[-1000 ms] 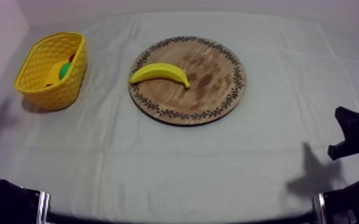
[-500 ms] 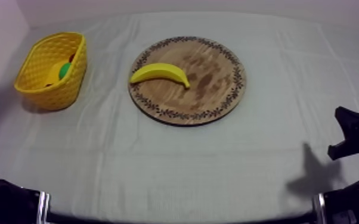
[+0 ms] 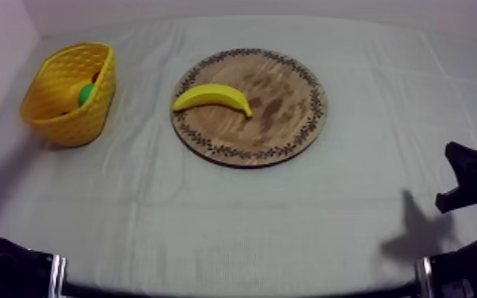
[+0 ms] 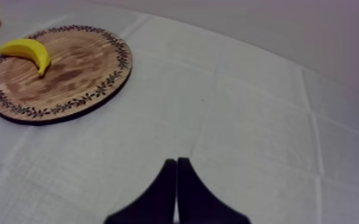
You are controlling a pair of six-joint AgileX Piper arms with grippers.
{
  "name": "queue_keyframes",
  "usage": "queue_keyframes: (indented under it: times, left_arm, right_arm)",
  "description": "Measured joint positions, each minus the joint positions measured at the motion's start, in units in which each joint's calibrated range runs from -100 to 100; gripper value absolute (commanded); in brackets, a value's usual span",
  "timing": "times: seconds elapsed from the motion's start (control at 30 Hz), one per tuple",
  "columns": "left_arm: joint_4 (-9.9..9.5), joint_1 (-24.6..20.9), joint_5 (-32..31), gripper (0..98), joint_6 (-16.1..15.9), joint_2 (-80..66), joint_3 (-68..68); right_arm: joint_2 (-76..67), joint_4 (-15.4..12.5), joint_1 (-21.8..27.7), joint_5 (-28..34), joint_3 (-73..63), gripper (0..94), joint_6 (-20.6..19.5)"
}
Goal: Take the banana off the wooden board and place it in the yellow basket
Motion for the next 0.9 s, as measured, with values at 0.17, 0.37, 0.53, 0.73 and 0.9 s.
queue_keyframes:
  times: [0.17,0.37,0.53,0.73,0.9]
  left_arm:
    - [-1.20,3.8,0.7,0.0,0.1,2.6,3.7]
    - [-1.74,7.4,-0.5,0.0,0.1,6.5,8.6]
    - [-3.34,9.3,-2.2,0.0,0.6,10.8,10.7]
    - [-4.68,10.3,-2.4,0.0,0.1,15.0,11.3]
    - [-5.12,10.3,-2.2,0.0,-1.7,16.7,11.8]
  right_arm:
    - [0.0,0.0,0.0,0.0,0.0,0.3,0.0]
    - [0.0,0.0,0.0,0.0,0.0,0.3,0.0]
    - [0.0,0.0,0.0,0.1,0.0,0.3,0.0]
    - [0.0,0.0,0.0,0.1,0.0,0.3,0.0]
    - [0.0,0.0,0.0,0.1,0.0,0.3,0.0]
